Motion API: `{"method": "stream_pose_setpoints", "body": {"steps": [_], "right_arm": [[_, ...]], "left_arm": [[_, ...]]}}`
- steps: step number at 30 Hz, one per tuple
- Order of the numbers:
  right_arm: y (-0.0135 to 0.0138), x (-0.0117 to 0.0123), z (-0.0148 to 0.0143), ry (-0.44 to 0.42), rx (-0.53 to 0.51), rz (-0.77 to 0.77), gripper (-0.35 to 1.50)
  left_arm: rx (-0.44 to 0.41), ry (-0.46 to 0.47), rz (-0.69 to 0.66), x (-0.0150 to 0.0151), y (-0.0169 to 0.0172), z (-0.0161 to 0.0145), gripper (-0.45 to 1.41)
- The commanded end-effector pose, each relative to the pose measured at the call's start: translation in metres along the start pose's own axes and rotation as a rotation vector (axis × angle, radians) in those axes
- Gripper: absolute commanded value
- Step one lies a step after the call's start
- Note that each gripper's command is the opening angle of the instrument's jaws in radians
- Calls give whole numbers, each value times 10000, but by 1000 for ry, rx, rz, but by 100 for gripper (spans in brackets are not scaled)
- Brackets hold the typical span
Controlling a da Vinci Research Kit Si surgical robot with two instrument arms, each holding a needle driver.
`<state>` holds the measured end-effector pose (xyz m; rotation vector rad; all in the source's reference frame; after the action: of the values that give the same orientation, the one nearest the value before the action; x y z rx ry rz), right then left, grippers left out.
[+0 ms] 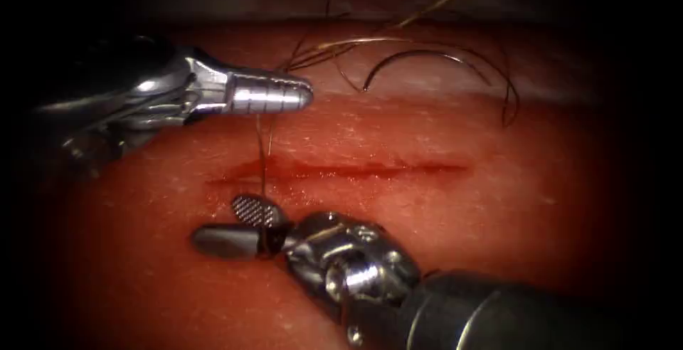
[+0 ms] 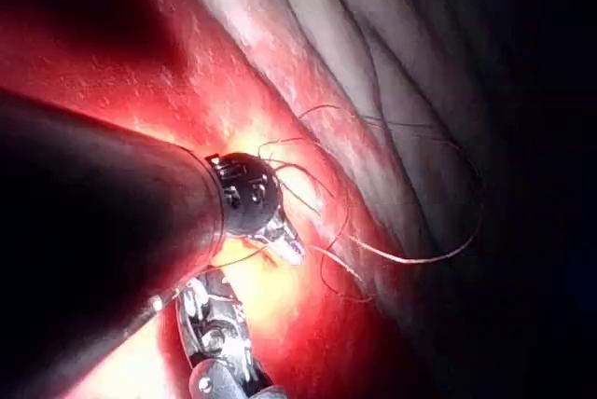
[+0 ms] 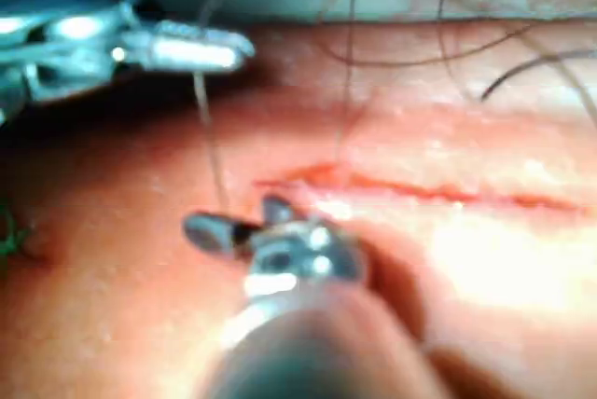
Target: Wound Closure
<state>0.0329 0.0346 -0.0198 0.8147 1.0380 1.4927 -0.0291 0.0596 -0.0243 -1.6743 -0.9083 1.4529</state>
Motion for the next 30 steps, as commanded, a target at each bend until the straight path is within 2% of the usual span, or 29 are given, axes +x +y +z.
{"method": "stream_pose_setpoints", "body": {"steps": [1, 4, 8, 9, 15, 20, 23, 26, 30], "right_arm": [[-2, -1, 14, -12, 14, -10, 116], [-12, 7, 18, 3, 60, -45, 114], [-27, 20, 23, 44, 105, -174, 114], [-33, 24, 23, 51, 113, -234, 114], [-45, 30, 18, 76, 166, -340, 118], [-65, 31, 17, 49, 228, -394, 118], [-70, 28, 18, 37, 248, -414, 118], [-73, 28, 18, 43, 247, -424, 116], [-71, 32, 15, 102, 240, -437, 114]], "left_arm": [[-1, 0, 0, -2, -6, 4, -35], [-3, -1, 0, -1, -8, 3, -35], [-2, -3, 5, -3, -15, 2, -35], [-3, -10, 10, -4, -24, 2, -35], [4, -35, 30, -11, -59, 6, -35], [8, -56, 26, -18, -91, 5, -35], [9, -59, 26, -21, -98, 3, -35], [8, -65, 23, -31, -102, -2, -35], [2, -73, 17, -40, -101, -8, -35]]}}
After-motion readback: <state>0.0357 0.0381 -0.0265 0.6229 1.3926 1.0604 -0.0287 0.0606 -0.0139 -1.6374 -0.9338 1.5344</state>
